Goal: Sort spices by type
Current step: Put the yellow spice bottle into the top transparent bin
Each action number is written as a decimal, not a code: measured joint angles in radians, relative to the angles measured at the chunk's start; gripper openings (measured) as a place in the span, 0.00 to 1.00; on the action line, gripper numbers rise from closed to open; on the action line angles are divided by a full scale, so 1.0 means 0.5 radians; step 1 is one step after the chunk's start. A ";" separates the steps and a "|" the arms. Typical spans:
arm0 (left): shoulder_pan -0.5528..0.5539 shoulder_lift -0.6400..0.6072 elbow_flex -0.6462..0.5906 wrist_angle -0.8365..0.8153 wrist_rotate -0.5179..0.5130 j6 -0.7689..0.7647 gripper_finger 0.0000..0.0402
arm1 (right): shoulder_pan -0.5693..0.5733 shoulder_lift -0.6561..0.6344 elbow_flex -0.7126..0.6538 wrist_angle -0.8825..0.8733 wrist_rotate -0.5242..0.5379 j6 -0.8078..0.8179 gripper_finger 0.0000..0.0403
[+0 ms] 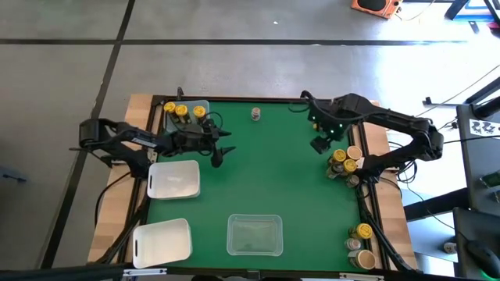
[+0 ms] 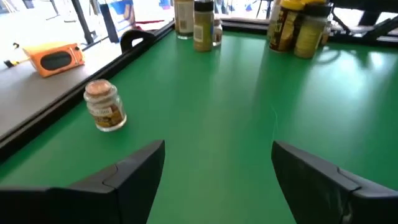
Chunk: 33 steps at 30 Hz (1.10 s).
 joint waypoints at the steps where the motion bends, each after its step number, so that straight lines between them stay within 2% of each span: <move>1: 0.000 0.005 -0.002 0.002 0.001 -0.006 0.73 | 0.014 0.001 -0.022 -0.039 0.001 0.059 0.76; 4: -0.003 0.028 -0.002 -0.004 0.000 -0.007 0.73 | 0.065 0.001 -0.094 -0.115 -0.030 0.119 0.74; 7: -0.003 0.029 -0.005 0.004 0.000 -0.017 0.73 | 0.101 0.006 -0.190 -0.106 -0.140 0.168 0.66; 15: -0.003 0.029 -0.005 0.001 0.000 -0.030 0.73 | 0.099 0.014 -0.385 -0.110 -0.179 0.173 0.23; 19: -0.003 0.029 -0.005 0.000 0.000 -0.029 0.73 | 0.099 0.013 -0.428 -0.105 -0.117 0.156 0.04; 21: -0.003 0.029 -0.005 0.001 0.000 -0.029 0.73 | 0.099 0.014 -0.471 -0.107 -0.072 0.127 0.02; 27: -0.003 0.029 -0.005 0.005 0.000 -0.015 0.73 | 0.099 0.014 -0.548 -0.049 0.004 0.115 0.08; 33: -0.003 0.028 -0.005 0.002 -0.001 -0.013 0.73 | 0.098 0.011 -0.625 0.078 0.040 0.108 0.07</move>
